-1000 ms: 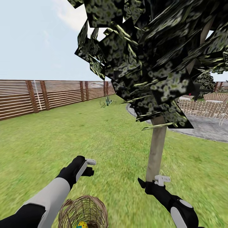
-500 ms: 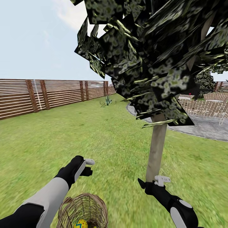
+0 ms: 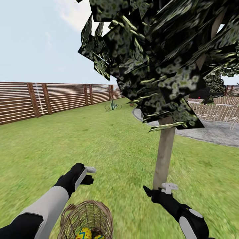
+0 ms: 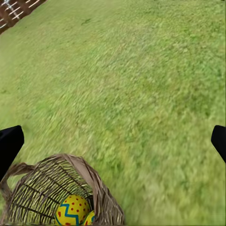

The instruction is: Take the three Easter eggs out of the wicker basket on the lawn in the garden, then place them on the lawn next to a single tree (choose any tree) so that all three eggs are next to the same tree and none are left in the basket.

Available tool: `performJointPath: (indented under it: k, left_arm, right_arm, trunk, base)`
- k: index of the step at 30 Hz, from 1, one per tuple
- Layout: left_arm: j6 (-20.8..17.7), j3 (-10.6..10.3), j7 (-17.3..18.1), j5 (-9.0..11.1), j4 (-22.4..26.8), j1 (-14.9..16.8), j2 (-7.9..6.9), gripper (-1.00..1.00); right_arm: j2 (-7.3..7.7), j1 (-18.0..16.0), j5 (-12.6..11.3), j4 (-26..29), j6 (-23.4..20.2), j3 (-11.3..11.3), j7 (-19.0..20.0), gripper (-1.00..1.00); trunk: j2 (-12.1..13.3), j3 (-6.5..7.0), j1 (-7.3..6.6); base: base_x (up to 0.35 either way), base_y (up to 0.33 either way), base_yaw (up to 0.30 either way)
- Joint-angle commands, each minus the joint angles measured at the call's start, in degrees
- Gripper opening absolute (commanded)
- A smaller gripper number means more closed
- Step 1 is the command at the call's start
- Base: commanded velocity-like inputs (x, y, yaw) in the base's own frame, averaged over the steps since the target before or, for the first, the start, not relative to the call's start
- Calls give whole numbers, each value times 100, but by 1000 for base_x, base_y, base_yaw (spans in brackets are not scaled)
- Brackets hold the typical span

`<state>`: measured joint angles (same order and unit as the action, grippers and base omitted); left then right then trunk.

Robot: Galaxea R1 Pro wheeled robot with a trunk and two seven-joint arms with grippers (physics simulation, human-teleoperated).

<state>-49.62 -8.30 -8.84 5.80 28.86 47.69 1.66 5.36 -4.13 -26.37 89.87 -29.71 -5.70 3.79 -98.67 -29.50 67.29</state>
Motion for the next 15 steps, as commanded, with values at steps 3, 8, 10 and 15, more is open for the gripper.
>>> performJointPath:
  k: [3,8,10,15]
  left_arm:
    - [-21,-31,-48,61,7,4,-6,100]
    - [-21,-33,-48,59,1,4,-7,100]
    - [-21,-32,-48,57,-1,4,-7,100]
    - [-21,-31,-48,60,-3,4,-5,100]
  right_arm:
    - [8,0,-4,41,40,24,367,100]
    - [4,66,-14,74,250,307,991,100]
    - [1,111,-20,78,282,384,1087,100]
    - [-6,148,-14,82,310,451,1165,100]
  trunk:
    - [-125,-61,66]
    - [-326,-151,176]
    - [-406,-187,220]
    - [-606,-276,330]
  base:
    - [0,0,0]
    - [0,0,0]
    - [0,0,0]
    - [0,0,0]
